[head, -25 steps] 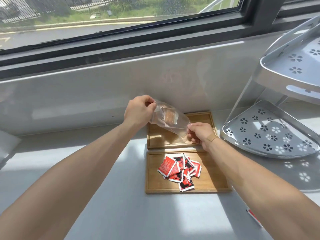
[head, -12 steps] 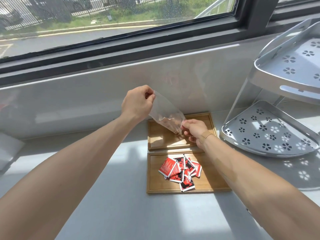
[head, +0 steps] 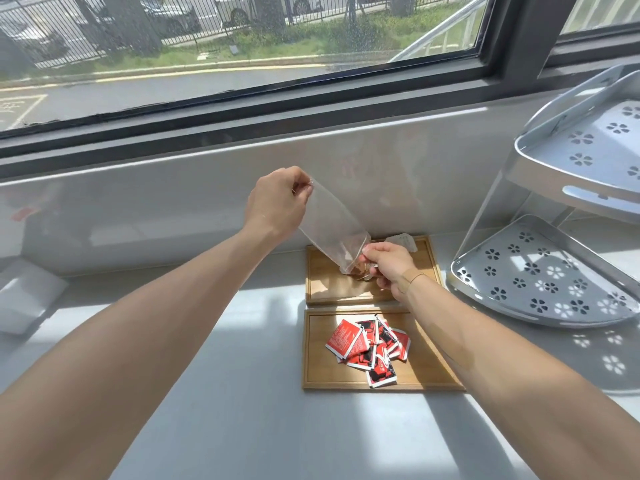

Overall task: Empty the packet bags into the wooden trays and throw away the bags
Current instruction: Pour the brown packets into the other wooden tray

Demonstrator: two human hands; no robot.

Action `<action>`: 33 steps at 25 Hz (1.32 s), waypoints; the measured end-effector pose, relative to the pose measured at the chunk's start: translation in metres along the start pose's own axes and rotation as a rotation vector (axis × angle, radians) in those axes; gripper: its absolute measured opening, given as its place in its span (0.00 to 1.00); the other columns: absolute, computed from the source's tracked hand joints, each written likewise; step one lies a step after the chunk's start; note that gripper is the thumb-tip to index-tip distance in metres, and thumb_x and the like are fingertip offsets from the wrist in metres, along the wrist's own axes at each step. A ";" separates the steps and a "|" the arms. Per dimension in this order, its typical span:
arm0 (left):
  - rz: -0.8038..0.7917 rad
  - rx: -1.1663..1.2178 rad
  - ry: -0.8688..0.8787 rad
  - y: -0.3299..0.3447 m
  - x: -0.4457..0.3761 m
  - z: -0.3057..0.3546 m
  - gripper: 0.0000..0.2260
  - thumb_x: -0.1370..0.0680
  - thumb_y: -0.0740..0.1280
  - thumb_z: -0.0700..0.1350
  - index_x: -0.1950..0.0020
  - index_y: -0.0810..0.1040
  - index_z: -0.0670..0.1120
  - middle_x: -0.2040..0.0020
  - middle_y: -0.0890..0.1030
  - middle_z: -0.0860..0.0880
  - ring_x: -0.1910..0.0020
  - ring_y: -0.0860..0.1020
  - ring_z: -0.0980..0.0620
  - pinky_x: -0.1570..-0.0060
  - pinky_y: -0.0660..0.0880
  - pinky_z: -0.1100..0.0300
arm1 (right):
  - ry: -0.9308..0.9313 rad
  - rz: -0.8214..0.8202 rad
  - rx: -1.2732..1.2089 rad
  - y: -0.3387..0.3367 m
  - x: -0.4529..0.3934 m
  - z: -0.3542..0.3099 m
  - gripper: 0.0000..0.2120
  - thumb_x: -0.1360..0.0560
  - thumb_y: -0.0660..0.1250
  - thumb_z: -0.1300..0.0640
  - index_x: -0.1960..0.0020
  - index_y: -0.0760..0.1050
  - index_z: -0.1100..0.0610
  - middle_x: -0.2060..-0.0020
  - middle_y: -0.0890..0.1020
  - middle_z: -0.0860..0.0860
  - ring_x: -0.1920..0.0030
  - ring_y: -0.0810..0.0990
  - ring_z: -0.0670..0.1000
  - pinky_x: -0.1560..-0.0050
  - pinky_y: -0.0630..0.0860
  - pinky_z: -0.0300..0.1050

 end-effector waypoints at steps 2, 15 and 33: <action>0.002 -0.006 0.000 -0.003 0.000 -0.001 0.07 0.21 0.66 0.47 0.47 0.82 0.48 0.48 0.84 0.49 0.50 0.80 0.48 0.47 0.78 0.51 | 0.000 -0.004 0.005 0.002 0.003 -0.002 0.07 0.21 0.64 0.61 0.57 0.76 0.54 0.68 0.79 0.48 0.79 0.68 0.41 0.80 0.57 0.32; 0.057 0.058 -0.035 -0.033 0.025 0.003 0.08 0.20 0.64 0.48 0.46 0.81 0.49 0.47 0.83 0.50 0.49 0.79 0.48 0.47 0.77 0.51 | -0.047 -0.025 0.005 -0.003 0.032 -0.016 0.02 0.21 0.65 0.59 0.51 0.76 0.55 0.64 0.81 0.48 0.73 0.72 0.45 0.79 0.61 0.34; -0.451 1.061 -0.493 0.062 0.220 0.079 0.13 0.29 0.76 0.40 0.53 0.73 0.46 0.58 0.85 0.47 0.65 0.81 0.51 0.71 0.73 0.62 | -0.114 0.066 -0.330 -0.192 0.197 0.054 0.11 0.29 0.72 0.67 0.55 0.70 0.58 0.63 0.78 0.54 0.68 0.81 0.48 0.73 0.77 0.40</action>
Point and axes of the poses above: each hand's wrist, its own x-axis away from the middle knuckle, its own y-axis out of the palm, z = x × y, the point moved 5 cm from there along -x, towards the middle knuckle
